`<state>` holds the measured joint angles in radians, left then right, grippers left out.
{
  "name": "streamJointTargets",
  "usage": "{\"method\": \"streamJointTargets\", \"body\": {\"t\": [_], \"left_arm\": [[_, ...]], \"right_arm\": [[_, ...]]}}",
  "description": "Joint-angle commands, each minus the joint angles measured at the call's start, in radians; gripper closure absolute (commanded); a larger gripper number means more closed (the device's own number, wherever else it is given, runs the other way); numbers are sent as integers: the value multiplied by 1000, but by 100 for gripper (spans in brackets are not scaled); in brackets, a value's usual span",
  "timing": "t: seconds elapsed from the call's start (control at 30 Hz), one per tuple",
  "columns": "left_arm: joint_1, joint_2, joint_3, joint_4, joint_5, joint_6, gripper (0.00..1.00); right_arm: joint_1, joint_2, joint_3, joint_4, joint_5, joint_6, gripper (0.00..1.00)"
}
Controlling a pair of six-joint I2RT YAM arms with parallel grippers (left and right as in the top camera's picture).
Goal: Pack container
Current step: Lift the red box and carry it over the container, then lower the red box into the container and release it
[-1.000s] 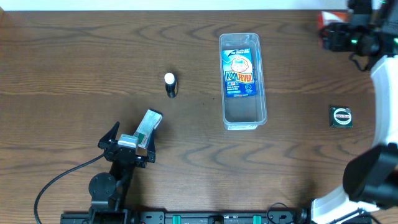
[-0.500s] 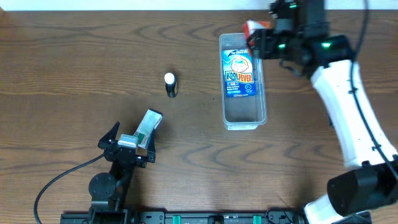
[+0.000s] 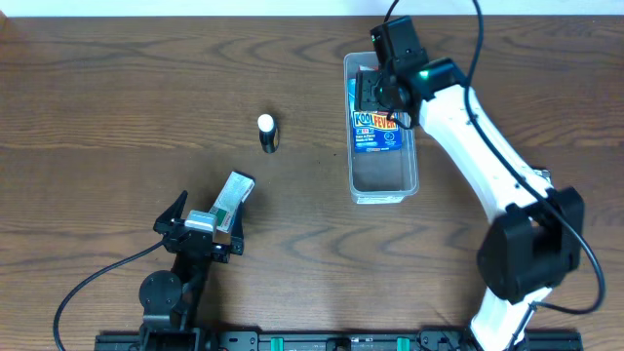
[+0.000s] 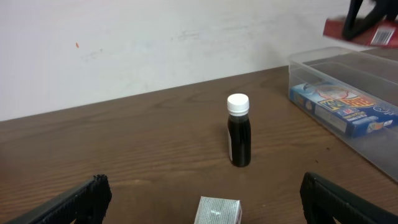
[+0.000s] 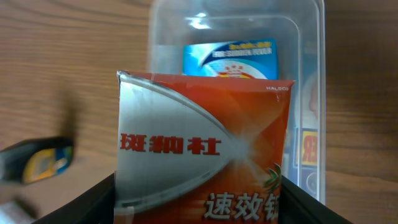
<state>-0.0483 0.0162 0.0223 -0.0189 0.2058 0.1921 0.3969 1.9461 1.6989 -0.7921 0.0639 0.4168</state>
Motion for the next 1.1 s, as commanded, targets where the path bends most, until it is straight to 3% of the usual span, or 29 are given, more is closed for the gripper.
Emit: {"method": "streamJointTargets", "body": {"t": [0.0,0.83,1.07], "left_arm": [[4,1,-18,-32,11,17,2],[4,1,-18,-32,11,17,2],[4,1,-18,-32,11,17,2]], "right_arm": [[-1,43,8,13,60,23,34],[-3,211,8,108,64,-43,32],[-3,214,8,135,64,-75,26]]}}
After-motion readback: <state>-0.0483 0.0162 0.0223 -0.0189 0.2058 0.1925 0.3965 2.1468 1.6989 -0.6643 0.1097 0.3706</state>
